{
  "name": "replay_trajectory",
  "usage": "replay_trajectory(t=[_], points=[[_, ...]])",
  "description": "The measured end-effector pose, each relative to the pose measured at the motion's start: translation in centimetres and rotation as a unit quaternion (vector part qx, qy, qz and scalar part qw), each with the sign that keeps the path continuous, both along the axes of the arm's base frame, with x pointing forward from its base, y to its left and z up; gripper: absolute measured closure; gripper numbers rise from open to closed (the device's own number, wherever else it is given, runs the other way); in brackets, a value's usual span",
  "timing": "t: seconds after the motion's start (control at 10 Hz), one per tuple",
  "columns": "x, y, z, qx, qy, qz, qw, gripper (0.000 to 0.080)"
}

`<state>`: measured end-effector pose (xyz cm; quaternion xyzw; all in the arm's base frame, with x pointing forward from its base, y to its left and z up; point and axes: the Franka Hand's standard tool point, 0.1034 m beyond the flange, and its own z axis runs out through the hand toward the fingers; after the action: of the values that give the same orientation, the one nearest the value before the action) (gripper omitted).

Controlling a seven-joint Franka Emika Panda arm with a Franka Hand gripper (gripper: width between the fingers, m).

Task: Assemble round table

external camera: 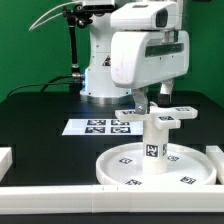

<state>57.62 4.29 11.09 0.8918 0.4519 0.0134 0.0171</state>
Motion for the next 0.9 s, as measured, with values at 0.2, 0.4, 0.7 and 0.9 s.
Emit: replay_trajectory(t=[0.2,0.4,0.7,0.9], points=[[-0.06,-0.01,-0.25,-0.001,0.002,-0.003,1.0,0.0151],[-0.14,-0.09,-0.44,-0.001,0.003,-0.005,1.0,0.0151],[-0.07,-0.25,-0.49,-0.002,0.0,-0.009,1.0,0.0375],[0.03,-0.29,-0.31,-0.002,-0.002,-0.009,1.0,0.0381]])
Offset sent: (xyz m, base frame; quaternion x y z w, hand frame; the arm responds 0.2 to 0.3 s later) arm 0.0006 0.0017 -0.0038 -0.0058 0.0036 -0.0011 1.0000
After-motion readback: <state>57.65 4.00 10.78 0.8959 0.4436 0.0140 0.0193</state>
